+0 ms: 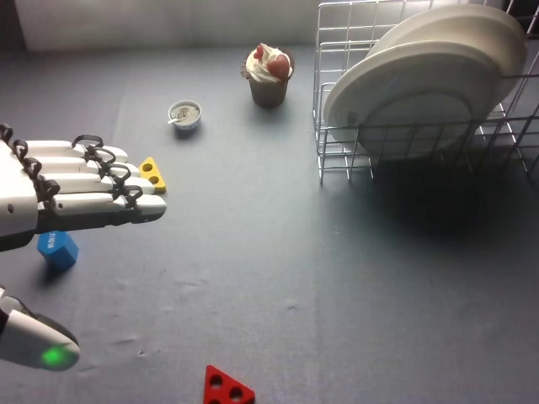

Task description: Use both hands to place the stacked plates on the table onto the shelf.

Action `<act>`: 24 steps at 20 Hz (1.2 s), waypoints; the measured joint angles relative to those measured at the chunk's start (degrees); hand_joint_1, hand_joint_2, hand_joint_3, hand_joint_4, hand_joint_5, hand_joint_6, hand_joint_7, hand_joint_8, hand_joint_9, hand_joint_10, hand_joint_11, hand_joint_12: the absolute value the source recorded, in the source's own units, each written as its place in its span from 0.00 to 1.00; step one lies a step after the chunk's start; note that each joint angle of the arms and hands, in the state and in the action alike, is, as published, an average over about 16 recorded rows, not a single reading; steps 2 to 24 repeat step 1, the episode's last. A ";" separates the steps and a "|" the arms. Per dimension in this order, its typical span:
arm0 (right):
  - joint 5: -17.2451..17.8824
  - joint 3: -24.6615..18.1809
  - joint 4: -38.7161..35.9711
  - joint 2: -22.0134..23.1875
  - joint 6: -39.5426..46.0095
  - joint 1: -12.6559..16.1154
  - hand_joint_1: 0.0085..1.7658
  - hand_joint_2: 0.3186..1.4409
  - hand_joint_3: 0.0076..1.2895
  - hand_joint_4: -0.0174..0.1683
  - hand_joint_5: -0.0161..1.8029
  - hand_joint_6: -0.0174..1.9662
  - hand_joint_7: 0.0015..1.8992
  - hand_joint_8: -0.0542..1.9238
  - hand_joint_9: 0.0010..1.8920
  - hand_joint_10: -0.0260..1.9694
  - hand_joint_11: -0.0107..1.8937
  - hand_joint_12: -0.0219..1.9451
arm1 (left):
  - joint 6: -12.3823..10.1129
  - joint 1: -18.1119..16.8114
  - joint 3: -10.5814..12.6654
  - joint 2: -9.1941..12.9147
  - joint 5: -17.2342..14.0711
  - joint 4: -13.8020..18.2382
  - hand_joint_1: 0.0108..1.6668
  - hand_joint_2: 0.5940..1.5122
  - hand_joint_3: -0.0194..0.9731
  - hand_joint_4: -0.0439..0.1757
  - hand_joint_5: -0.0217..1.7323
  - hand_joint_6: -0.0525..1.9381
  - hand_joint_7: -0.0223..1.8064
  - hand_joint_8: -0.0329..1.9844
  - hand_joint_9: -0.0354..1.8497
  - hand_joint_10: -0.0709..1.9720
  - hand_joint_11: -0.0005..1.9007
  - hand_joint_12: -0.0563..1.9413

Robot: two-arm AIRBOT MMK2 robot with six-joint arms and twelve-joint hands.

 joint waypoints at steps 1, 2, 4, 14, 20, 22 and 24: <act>1.12 0.05 -0.48 0.48 -0.04 -0.23 0.16 0.58 0.01 0.14 0.15 0.02 0.17 0.03 0.17 0.02 0.22 0.05 | 0.00 0.00 0.00 0.00 0.05 -0.01 0.04 0.43 0.02 0.22 0.03 0.03 0.04 0.02 0.04 0.04 0.02 0.03; 1.12 0.05 -0.48 0.48 -0.04 -0.23 0.16 0.58 0.01 0.14 0.15 0.02 0.17 0.03 0.17 0.02 0.22 0.05 | 0.00 0.00 0.00 0.00 0.05 -0.01 0.04 0.43 0.02 0.22 0.03 0.03 0.04 0.02 0.04 0.04 0.02 0.03; 1.12 0.05 -0.48 0.48 -0.04 -0.23 0.16 0.58 0.01 0.14 0.15 0.02 0.17 0.03 0.17 0.02 0.22 0.05 | 0.00 0.00 0.00 0.00 0.05 -0.01 0.04 0.43 0.02 0.22 0.03 0.03 0.04 0.02 0.04 0.04 0.02 0.03; 1.12 0.05 -0.48 0.48 -0.04 -0.23 0.16 0.58 0.01 0.14 0.15 0.02 0.17 0.03 0.17 0.02 0.22 0.05 | 0.00 0.00 0.00 0.00 0.05 -0.01 0.04 0.43 0.02 0.22 0.03 0.03 0.04 0.02 0.04 0.04 0.02 0.03; 1.12 0.05 -0.48 0.48 -0.04 -0.23 0.16 0.58 0.01 0.14 0.15 0.02 0.17 0.03 0.17 0.02 0.22 0.05 | 0.00 0.00 0.00 0.00 0.05 -0.01 0.04 0.43 0.02 0.22 0.03 0.03 0.04 0.02 0.04 0.04 0.02 0.03; 1.12 0.05 -0.48 0.48 -0.04 -0.23 0.16 0.58 0.01 0.14 0.15 0.02 0.17 0.03 0.17 0.02 0.22 0.05 | 0.00 0.00 0.00 0.00 0.05 -0.01 0.04 0.43 0.02 0.22 0.03 0.03 0.04 0.02 0.04 0.04 0.02 0.03; 1.12 0.05 -0.48 0.48 -0.04 -0.23 0.16 0.58 0.01 0.14 0.15 0.02 0.17 0.03 0.17 0.02 0.22 0.05 | 0.00 0.00 0.00 0.00 0.05 -0.01 0.04 0.43 0.02 0.22 0.03 0.03 0.04 0.02 0.04 0.04 0.02 0.03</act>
